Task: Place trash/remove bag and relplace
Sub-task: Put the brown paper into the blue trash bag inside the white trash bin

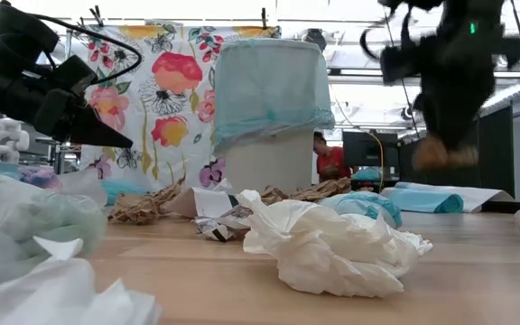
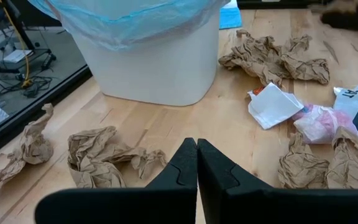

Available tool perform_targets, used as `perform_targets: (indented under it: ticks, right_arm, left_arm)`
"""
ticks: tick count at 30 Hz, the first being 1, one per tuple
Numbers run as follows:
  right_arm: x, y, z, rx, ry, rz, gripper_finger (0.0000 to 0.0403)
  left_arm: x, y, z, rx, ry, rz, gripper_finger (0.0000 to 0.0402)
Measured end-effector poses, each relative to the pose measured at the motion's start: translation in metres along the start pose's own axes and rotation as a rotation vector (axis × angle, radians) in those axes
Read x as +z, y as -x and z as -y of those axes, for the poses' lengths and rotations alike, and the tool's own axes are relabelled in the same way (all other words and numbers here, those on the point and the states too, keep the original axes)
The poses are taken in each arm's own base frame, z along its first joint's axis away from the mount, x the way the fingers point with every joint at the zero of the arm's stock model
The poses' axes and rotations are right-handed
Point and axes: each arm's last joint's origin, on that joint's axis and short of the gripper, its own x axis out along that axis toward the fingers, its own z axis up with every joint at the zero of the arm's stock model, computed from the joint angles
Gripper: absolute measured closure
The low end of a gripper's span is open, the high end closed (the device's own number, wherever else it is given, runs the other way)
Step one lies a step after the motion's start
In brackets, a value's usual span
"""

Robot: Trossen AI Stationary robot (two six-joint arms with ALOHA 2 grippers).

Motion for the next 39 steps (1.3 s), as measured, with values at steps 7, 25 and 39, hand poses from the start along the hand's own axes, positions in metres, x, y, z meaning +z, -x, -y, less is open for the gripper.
perform_targets:
  ticks: [7, 25, 39]
  right_arm:
    - [0.020, 0.093, 0.012, -0.020, -0.049, 0.227, 0.0402]
    - [0.135, 0.195, 0.067, -0.018, -0.201, 0.835, 0.0403]
    - [0.211, 0.133, 0.115, 0.014, -0.381, 0.949, 0.0315]
  left_arm:
    - [0.000, 0.000, 0.000, 0.000, 0.000, 0.000, 0.0400]
    - [0.000, 0.000, 0.000, 0.000, 0.000, 0.000, 0.0400]
    - [0.000, 0.000, 0.000, 0.000, 0.000, 0.000, 0.0400]
